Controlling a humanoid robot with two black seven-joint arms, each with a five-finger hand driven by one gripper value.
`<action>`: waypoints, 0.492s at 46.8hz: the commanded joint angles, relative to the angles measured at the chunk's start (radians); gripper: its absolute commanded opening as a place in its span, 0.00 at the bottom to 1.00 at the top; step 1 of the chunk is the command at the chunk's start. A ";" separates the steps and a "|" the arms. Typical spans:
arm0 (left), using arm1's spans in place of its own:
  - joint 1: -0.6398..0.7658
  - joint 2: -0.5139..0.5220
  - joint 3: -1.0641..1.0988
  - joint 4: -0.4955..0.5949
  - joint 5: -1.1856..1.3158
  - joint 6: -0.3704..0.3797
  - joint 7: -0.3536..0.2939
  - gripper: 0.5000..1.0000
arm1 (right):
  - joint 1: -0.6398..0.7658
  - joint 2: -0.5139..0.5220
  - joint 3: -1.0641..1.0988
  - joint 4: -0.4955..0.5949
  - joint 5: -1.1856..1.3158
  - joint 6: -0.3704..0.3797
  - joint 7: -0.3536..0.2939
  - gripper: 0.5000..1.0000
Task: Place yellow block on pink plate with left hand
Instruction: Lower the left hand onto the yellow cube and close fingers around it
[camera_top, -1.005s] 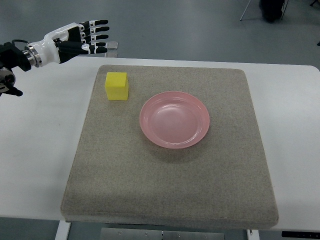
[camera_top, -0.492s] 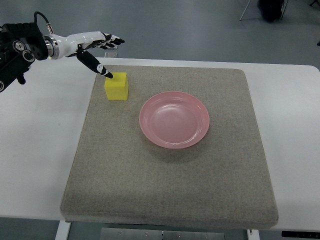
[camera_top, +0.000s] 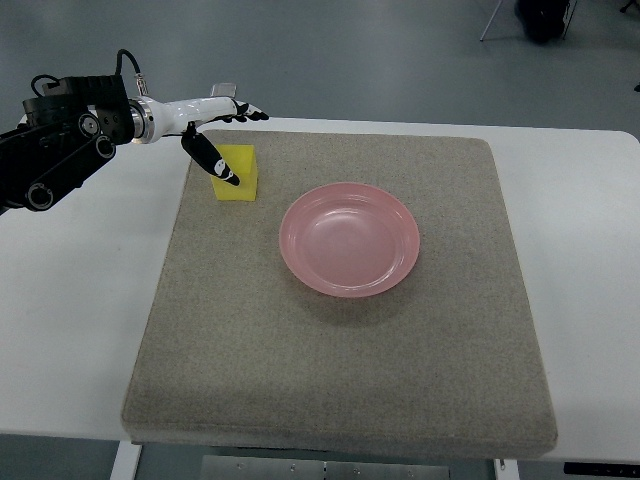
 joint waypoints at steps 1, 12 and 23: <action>0.000 -0.012 0.026 0.012 0.014 0.002 0.000 0.98 | 0.000 0.000 0.000 0.000 0.000 0.000 0.000 0.85; 0.000 -0.038 0.040 0.028 0.016 0.007 0.002 0.97 | 0.000 0.000 -0.002 0.000 0.000 0.000 0.000 0.85; 0.000 -0.042 0.090 0.034 0.017 0.068 0.002 0.95 | 0.000 0.000 0.000 0.000 0.000 0.000 0.000 0.85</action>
